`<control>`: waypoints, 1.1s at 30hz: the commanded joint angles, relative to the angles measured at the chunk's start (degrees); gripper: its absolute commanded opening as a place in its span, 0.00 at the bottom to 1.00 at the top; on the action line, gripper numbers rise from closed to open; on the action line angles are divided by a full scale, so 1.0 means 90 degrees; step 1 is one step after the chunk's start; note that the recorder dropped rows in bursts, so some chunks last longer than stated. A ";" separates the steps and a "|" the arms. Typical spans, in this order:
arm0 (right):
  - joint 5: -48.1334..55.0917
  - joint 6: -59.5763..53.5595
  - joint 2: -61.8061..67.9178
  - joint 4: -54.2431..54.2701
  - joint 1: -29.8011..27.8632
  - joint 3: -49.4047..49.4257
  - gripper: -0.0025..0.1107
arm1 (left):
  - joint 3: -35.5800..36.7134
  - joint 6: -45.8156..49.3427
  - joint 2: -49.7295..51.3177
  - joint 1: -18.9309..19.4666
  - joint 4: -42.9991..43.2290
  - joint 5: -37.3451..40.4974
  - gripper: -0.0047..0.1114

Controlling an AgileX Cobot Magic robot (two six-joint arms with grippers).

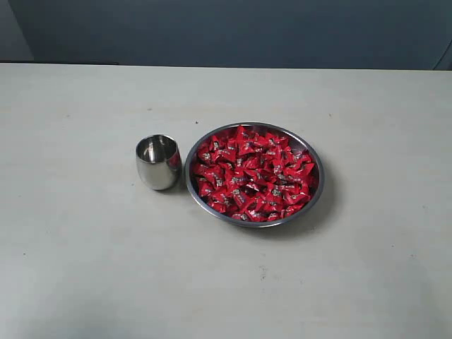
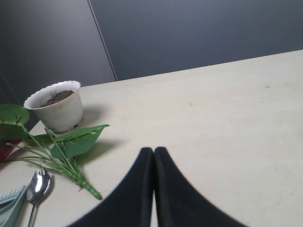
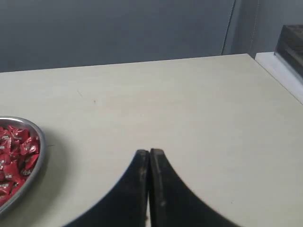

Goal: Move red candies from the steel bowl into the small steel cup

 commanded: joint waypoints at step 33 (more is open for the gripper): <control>-0.1426 0.0000 0.1904 -0.0046 0.0018 -0.1863 0.02 | 0.0009 -0.0024 -0.0025 -0.0018 0.0030 -0.0070 0.04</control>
